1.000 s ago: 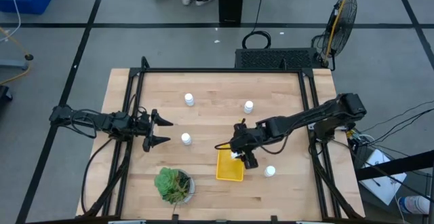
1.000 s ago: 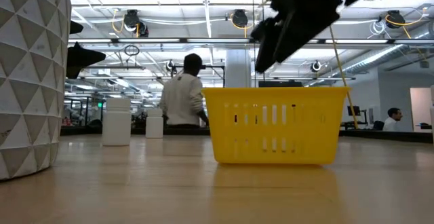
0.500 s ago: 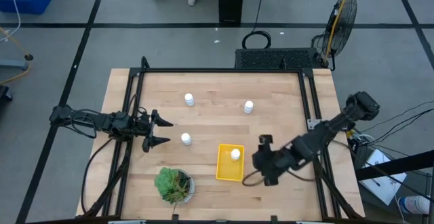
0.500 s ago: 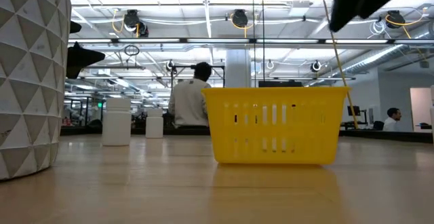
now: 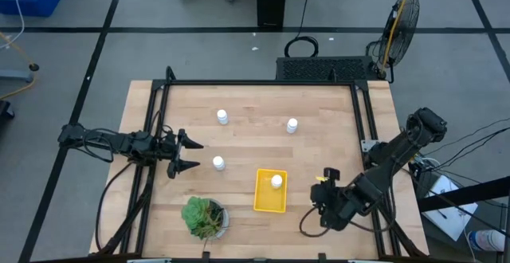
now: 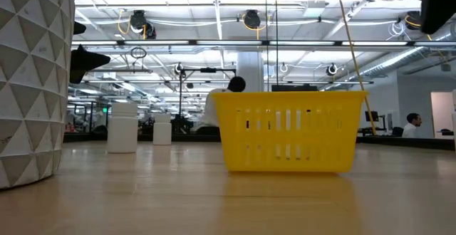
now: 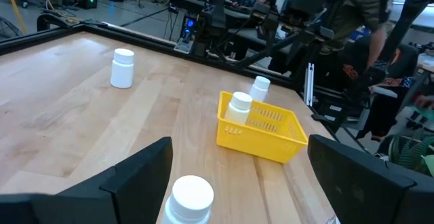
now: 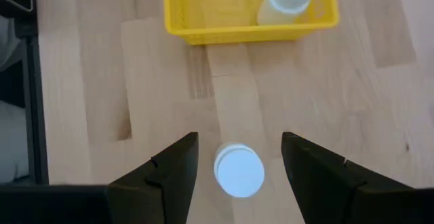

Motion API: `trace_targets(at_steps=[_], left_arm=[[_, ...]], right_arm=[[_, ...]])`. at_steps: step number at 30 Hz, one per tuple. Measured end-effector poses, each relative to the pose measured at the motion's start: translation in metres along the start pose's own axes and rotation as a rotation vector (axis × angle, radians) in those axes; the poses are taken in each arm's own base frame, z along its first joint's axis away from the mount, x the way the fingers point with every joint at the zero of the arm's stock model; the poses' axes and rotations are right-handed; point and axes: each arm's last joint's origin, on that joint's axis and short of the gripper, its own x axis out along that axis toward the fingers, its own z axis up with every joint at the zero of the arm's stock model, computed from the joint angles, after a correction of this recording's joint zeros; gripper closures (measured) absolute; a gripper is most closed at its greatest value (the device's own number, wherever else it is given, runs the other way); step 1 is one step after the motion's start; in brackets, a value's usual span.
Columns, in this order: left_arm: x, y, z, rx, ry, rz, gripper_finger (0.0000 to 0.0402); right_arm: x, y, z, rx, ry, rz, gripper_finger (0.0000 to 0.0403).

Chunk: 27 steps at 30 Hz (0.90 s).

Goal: Pick and place pill bottles into a basket
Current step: Put the white pill bottle into the yellow bin

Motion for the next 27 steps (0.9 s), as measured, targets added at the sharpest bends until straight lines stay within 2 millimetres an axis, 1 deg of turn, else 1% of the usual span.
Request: trace_targets(at_steps=[4,7,12,15,18,20,25,27], left_arm=[[0.0,0.0,0.0,0.0,0.0,0.0,0.0055],[0.0,0.0,0.0001,0.0,-0.001,0.001,0.0055],[0.0,0.0002,0.0002,-0.006,-0.004,0.007,0.0055],[0.0,0.0002,0.0001,-0.007,-0.003,0.007,0.0055],[0.0,0.0002,0.0001,-0.007,-0.004,0.007,0.0055],[0.0,0.0002,0.0001,-0.005,-0.003,0.007,0.0055],[0.0,0.0002,0.0001,0.003,-0.004,0.007,0.0055],[0.0,0.0002,0.0001,0.003,-0.003,0.007,0.0055]], right_arm=[[-0.0019,0.0025,-0.0051,0.041,0.015,0.002,0.0196],[-0.0022,0.0032,-0.0059,-0.025,0.016,0.004,0.0196],[-0.002,0.0022,-0.0041,-0.033,-0.026,-0.027,0.0205],[-0.0011,0.0013,-0.0027,-0.061,-0.01,-0.014,0.0206],[-0.0008,0.0015,-0.0014,-0.052,-0.013,-0.006,0.0206],[-0.0007,0.0027,-0.0011,-0.047,0.0,0.02,0.0206],[-0.001,0.0069,-0.0021,-0.126,0.064,0.117,0.0207],[-0.0001,0.003,-0.0025,-0.066,0.099,0.098,0.0206]])
